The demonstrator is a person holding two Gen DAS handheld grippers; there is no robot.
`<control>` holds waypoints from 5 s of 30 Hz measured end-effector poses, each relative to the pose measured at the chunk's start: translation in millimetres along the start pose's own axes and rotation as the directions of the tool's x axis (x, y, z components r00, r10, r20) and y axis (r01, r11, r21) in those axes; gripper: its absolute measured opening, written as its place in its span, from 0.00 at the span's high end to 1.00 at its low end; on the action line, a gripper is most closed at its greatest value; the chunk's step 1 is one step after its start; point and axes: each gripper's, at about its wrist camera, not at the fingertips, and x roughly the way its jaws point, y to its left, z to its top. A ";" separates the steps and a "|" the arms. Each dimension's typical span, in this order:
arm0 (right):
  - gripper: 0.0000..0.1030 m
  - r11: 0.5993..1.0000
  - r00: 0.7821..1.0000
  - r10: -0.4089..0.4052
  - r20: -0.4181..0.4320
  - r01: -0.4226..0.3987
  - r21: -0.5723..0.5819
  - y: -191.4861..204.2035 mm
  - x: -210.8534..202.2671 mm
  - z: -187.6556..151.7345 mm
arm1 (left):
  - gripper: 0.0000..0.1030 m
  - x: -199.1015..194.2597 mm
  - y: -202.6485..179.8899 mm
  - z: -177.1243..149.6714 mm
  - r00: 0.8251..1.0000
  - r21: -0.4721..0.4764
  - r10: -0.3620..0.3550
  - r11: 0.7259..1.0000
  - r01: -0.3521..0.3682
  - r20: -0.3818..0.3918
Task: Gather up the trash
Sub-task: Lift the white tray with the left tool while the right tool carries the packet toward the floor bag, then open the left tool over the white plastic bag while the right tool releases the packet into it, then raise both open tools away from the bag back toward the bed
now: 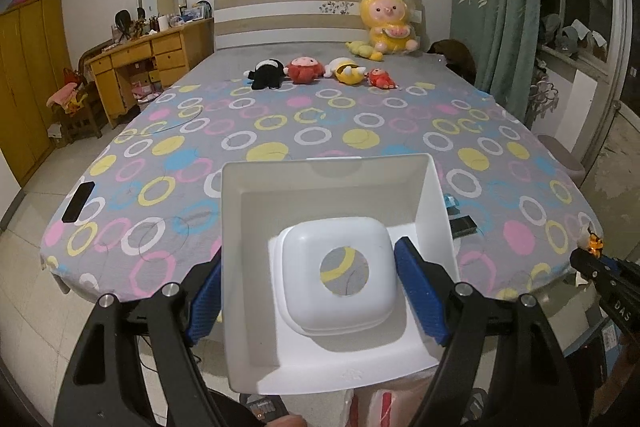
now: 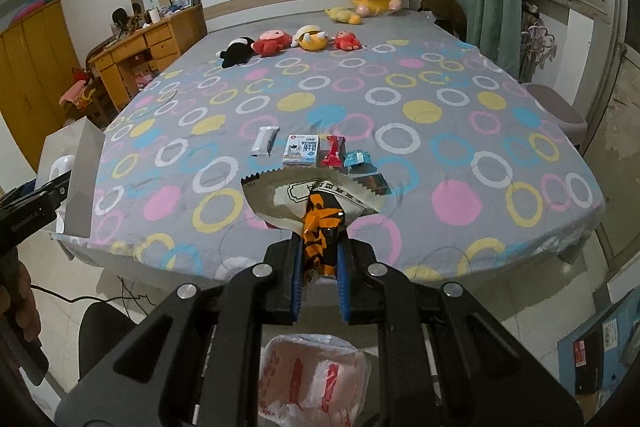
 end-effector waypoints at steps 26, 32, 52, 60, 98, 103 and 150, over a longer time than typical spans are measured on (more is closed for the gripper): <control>0.86 1.000 0.983 0.017 -0.183 -0.013 0.021 -4.6 19.7 -123.0 | 0.26 22.9 -82.5 -128.0 0.939 0.254 -0.150 0.939 0.234 -0.309; 0.86 0.999 0.959 0.031 -0.281 -0.035 -0.009 -7.3 55.5 -152.6 | 0.26 64.4 -99.1 -160.2 0.904 0.299 -0.135 0.915 0.271 -0.405; 0.86 0.980 0.838 0.027 -0.545 -0.129 -0.151 -11.0 172.4 -236.9 | 0.26 182.4 -128.8 -261.4 0.784 0.391 -0.084 0.831 0.396 -0.615; 0.86 0.976 0.794 0.025 -0.608 -0.151 -0.158 -15.1 206.1 -265.4 | 0.26 216.5 -129.2 -295.0 0.731 0.397 -0.063 0.806 0.439 -0.679; 0.28 0.984 0.802 0.014 -0.597 -0.118 -0.135 -16.1 211.4 -260.0 | 0.08 234.3 -117.8 -300.0 0.747 0.425 -0.022 0.811 0.402 -0.664; 0.28 0.989 0.820 0.014 -0.573 -0.097 -0.115 -16.4 199.4 -243.4 | 0.08 228.0 -113.4 -283.9 0.782 0.429 -0.039 0.819 0.382 -0.622; 0.16 0.965 0.990 0.049 -0.134 -0.081 -0.248 -1.9 30.4 -24.1 | 0.08 75.8 -46.5 -54.3 0.979 0.127 -0.105 0.984 0.128 -0.174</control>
